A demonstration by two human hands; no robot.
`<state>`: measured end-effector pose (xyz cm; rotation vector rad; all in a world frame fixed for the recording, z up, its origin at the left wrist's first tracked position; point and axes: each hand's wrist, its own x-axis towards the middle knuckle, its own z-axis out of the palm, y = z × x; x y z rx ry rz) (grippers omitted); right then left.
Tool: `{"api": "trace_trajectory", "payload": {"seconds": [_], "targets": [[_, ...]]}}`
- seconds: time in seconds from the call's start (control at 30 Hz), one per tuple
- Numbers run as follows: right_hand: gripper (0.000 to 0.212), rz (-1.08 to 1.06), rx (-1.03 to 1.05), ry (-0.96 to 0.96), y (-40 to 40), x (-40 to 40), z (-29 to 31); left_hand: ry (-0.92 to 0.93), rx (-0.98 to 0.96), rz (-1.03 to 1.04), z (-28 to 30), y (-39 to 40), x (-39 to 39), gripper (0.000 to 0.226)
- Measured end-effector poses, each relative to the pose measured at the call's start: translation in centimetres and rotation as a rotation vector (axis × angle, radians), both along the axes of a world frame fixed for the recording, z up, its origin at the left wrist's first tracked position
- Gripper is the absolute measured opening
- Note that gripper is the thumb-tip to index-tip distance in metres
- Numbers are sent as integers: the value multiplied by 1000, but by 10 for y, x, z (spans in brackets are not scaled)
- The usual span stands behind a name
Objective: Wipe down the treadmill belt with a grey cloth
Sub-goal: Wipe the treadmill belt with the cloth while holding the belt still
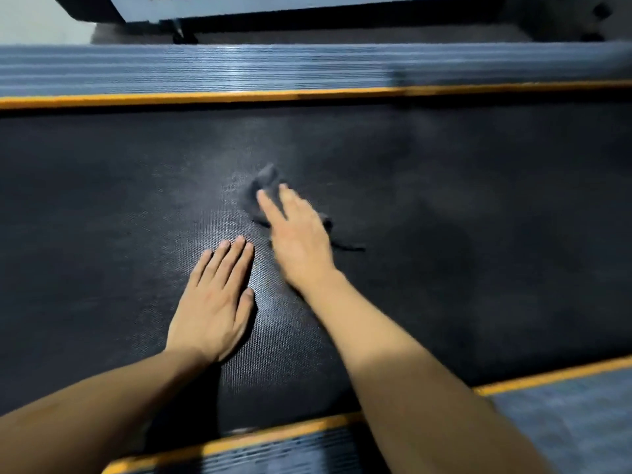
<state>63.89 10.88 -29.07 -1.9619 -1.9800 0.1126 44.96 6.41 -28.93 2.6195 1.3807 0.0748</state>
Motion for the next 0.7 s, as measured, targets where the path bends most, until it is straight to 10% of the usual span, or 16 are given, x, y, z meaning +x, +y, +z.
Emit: {"api": "trace_trajectory", "payload": {"seconds": [0.23,0.53,0.7], "targets": [[59,-553,-53,26,-45,139,-2,-19,0,42,-3,-2,4,66],[74,-82,-121,62,-55,-42,12,-24,-12,47,-2,0,3,67],[71,-457,-126,-116,-80,77,6,-44,-7,49,-1,-1,4,66]]}}
